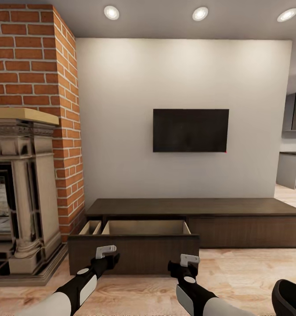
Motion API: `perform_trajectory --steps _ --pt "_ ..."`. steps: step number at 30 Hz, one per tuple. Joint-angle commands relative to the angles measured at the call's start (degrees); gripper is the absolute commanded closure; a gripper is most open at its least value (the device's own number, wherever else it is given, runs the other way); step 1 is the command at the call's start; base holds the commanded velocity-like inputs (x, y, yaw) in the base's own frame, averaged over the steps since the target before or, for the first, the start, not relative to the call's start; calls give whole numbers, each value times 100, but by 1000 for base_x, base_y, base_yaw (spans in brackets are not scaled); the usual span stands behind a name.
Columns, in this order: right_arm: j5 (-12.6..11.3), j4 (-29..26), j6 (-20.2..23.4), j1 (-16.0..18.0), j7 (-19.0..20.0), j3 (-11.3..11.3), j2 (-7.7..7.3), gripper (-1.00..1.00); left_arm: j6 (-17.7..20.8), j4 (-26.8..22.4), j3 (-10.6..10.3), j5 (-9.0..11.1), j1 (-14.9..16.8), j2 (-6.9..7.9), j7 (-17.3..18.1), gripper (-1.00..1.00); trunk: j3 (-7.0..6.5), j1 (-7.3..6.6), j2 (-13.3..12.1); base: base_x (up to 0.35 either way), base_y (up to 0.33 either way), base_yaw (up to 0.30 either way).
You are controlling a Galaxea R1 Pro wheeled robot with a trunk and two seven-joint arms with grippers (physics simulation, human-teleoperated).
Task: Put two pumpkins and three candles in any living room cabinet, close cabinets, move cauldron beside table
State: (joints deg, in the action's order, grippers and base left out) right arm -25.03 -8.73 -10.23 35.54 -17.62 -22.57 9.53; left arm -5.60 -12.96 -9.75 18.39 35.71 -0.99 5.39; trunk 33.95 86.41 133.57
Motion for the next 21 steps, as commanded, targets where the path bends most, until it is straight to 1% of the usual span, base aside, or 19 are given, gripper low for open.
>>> perform_trajectory --steps 1,4,7,8,11,14,21 --pt "-57 3 -23 5 -21 -49 -1 -100 -25 10 -45 60 6 3 7 -100 26 21 45 0 0 0" --pt "-55 3 -23 5 -22 -47 -3 -100 -18 7 -84 60 6 3 5 -100 79 87 165 0 0 0" --pt "-55 3 -23 5 -22 -45 -3 -100 -4 8 -166 67 6 2 -21 -100 133 153 285 0 0 0" --pt "-56 3 -23 5 -22 -45 -4 -100 11 10 -211 69 6 2 -67 -100 151 175 326 0 0 0" --pt "-56 3 -23 5 -22 -43 -6 -100 29 12 -261 64 6 -7 -199 -100 205 241 446 0 0 0" --pt "-57 3 -28 5 -22 -39 -10 -100 36 12 -284 61 6 -26 -299 -100 259 307 566 0 0 0" --pt "-50 -31 -30 5 -22 -43 -9 -100 41 10 -300 60 6 -48 -359 -100 385 461 847 0 0 0"
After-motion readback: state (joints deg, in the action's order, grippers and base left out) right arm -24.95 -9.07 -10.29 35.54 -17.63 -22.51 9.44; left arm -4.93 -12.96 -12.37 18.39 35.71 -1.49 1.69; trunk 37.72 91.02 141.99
